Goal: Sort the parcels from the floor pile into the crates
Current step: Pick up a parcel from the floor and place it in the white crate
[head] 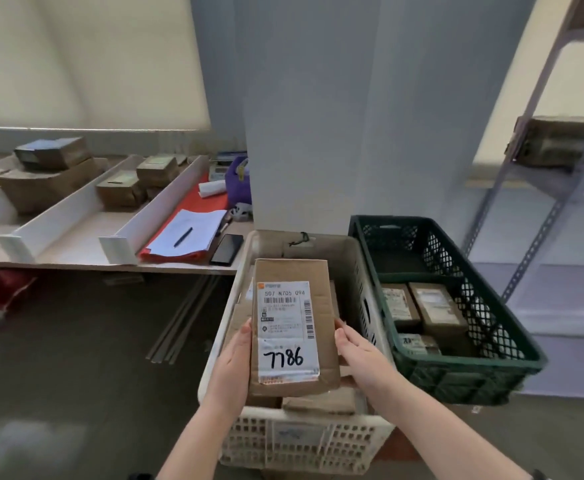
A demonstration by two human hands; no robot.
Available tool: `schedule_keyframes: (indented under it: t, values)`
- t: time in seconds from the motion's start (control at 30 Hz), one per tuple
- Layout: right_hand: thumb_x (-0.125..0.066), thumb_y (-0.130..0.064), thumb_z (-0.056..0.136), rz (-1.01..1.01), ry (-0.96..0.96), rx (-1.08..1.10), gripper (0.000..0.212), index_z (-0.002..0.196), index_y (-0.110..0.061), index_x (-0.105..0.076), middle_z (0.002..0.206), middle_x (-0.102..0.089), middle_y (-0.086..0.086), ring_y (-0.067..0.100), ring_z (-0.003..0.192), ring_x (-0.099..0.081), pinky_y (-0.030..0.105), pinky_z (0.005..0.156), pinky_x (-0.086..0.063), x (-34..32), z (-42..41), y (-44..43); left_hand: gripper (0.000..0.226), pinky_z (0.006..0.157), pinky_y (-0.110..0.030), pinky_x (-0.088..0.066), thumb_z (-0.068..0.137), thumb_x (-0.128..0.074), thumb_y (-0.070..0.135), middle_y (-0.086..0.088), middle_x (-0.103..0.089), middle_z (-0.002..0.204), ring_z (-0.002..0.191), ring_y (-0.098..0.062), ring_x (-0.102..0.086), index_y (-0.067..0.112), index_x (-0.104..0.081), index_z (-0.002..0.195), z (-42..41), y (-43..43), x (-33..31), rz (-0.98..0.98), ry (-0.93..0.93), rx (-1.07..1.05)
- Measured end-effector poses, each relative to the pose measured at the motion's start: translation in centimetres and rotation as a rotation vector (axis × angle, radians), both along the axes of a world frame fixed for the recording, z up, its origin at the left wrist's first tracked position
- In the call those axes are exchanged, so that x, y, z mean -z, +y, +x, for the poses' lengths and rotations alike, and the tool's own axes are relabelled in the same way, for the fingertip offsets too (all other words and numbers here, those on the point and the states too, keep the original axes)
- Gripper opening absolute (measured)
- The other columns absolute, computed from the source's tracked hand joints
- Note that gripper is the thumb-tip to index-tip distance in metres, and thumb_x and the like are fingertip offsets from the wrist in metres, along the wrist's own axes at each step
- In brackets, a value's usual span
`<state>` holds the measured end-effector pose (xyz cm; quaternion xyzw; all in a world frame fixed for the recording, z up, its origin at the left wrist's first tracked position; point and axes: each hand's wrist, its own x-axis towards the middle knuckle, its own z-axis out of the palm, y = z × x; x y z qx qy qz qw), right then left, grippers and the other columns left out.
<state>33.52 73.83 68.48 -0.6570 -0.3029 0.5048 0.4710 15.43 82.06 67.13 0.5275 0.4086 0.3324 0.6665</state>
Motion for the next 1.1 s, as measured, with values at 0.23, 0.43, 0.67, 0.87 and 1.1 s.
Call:
schedule_keyframes:
  t: [0.23, 0.43, 0.67, 0.87, 1.1]
  values:
    - [-0.028, -0.040, 0.101, -0.106, 0.066, -0.018, 0.039, 0.139, -0.045, -0.032, 0.108, -0.066, -0.017, 0.007, 0.104, -0.060, 0.030, 0.078, -0.055, 2.7, 3.9, 7.1, 0.049, 0.055, -0.020, -0.055, 0.085, -0.036, 0.055, -0.001, -0.075, 0.095, 0.084, -0.017, -0.072, 0.027, -0.063, 0.113, 4.5, 7.2, 1.8, -0.128, 0.061, -0.022]
    - [-0.027, -0.041, 0.101, -0.198, 0.088, 0.101, 0.037, 0.137, -0.046, -0.034, 0.101, -0.065, -0.018, 0.005, 0.095, -0.061, 0.021, 0.061, -0.047, 4.9, 7.5, 11.8, 0.048, 0.071, -0.037, -0.057, 0.085, -0.043, 0.051, -0.007, -0.075, 0.096, 0.089, -0.026, -0.072, 0.019, -0.063, 0.114, 9.2, 13.7, 3.7, -0.225, 0.096, 0.065]
    - [-0.029, -0.039, 0.101, -0.242, 0.122, 0.190, 0.040, 0.140, -0.042, -0.034, 0.105, -0.066, -0.015, 0.007, 0.096, -0.063, 0.028, 0.074, -0.052, 6.5, 12.7, 18.6, 0.048, 0.080, -0.035, -0.057, 0.093, -0.033, 0.053, -0.003, -0.074, 0.102, 0.094, -0.019, -0.070, 0.022, -0.059, 0.119, 14.3, 21.0, 5.0, -0.152, 0.215, 0.240]
    - [-0.029, -0.039, 0.101, -0.210, 0.082, 0.159, 0.037, 0.137, -0.048, -0.034, 0.094, -0.072, -0.018, -0.001, 0.079, -0.069, 0.017, 0.056, -0.052, 7.4, 16.8, 25.5, 0.046, 0.079, -0.022, -0.053, 0.088, -0.033, 0.058, 0.011, -0.073, 0.099, 0.095, -0.006, -0.068, 0.031, -0.062, 0.112, 18.1, 28.0, 5.4, -0.010, 0.327, 0.285]
    - [-0.036, -0.041, 0.099, -0.262, -0.116, -0.139, 0.031, 0.117, -0.030, -0.058, 0.089, -0.071, -0.010, 0.011, 0.088, -0.066, 0.036, 0.082, -0.051, 6.2, 24.5, 39.9, 0.024, 0.068, -0.027, -0.055, 0.099, -0.043, 0.032, 0.005, -0.073, 0.089, 0.081, -0.010, -0.069, 0.018, -0.061, 0.106, 22.0, 36.4, 7.3, -0.057, 0.426, 0.155]
